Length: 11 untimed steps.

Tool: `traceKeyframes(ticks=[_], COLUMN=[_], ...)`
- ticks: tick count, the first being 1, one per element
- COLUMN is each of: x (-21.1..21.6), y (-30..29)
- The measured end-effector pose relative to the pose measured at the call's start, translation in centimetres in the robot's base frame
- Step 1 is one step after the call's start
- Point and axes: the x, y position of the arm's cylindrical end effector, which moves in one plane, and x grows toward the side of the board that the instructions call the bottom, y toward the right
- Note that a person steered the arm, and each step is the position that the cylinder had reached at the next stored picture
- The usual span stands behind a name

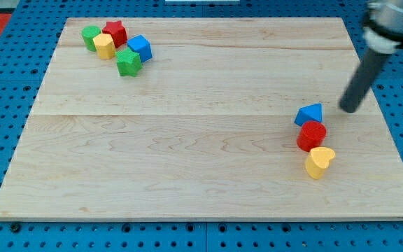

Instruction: Move the blue triangle towards top right side

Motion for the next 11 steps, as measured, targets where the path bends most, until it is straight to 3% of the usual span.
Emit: traceKeyframes(ticks=[2, 3, 5, 6, 7, 9, 10, 11], x=[2.6, 2.8, 8.6, 5.0, -0.1, 2.5, -0.2, -5.4], y=[-5.5, -13.7, -16.3, -22.3, -16.9, -10.3, -6.4, -7.2])
